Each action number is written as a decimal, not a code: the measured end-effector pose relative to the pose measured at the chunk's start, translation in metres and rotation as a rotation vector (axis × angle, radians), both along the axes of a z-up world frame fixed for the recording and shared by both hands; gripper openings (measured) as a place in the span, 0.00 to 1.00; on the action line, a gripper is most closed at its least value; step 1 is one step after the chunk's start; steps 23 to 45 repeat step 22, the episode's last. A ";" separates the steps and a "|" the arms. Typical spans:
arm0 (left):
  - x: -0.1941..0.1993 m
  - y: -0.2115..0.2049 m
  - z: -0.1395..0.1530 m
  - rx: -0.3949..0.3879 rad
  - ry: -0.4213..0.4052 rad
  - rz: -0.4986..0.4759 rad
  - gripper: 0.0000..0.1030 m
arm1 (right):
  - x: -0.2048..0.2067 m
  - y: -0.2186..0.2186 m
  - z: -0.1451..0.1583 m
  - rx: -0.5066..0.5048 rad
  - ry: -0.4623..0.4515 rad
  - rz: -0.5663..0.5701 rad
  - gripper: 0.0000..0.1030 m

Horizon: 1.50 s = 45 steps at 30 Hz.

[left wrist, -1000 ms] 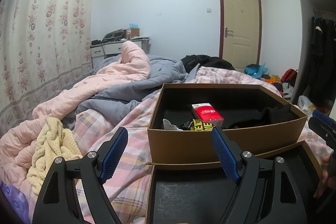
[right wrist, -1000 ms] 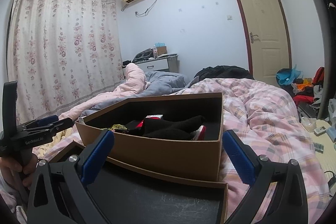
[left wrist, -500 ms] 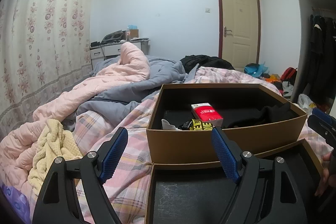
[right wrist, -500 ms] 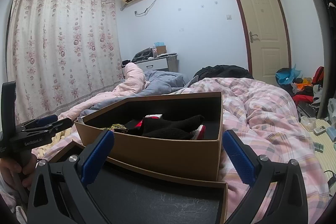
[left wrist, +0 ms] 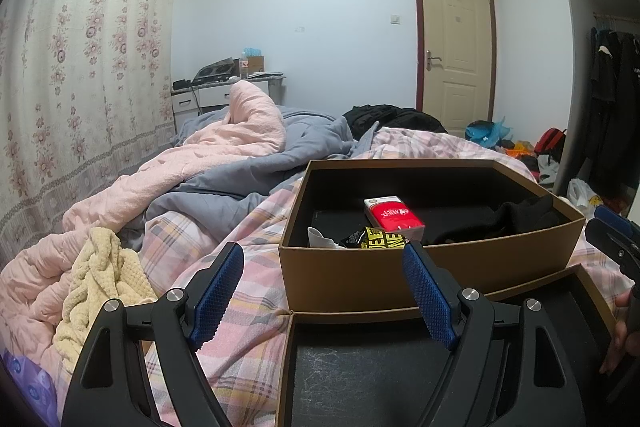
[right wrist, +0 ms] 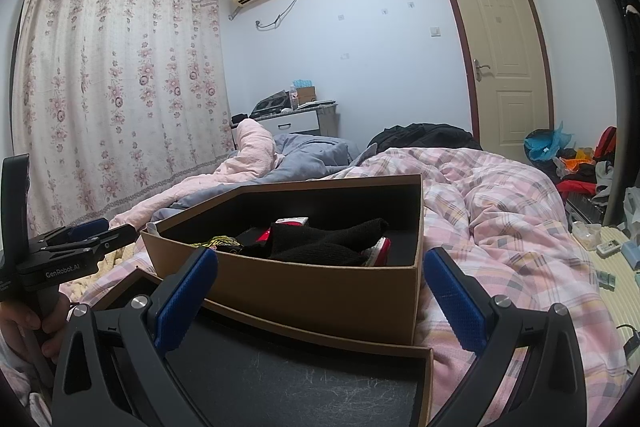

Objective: Organize soft objects

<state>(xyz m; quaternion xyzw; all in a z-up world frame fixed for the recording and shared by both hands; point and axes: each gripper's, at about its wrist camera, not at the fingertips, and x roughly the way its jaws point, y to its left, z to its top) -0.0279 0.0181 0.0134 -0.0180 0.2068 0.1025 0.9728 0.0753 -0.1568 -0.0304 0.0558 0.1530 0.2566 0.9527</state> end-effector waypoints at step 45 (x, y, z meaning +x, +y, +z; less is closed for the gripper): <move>0.001 -0.002 0.001 0.014 0.000 -0.005 0.77 | 0.000 0.000 0.000 -0.001 0.001 0.001 0.99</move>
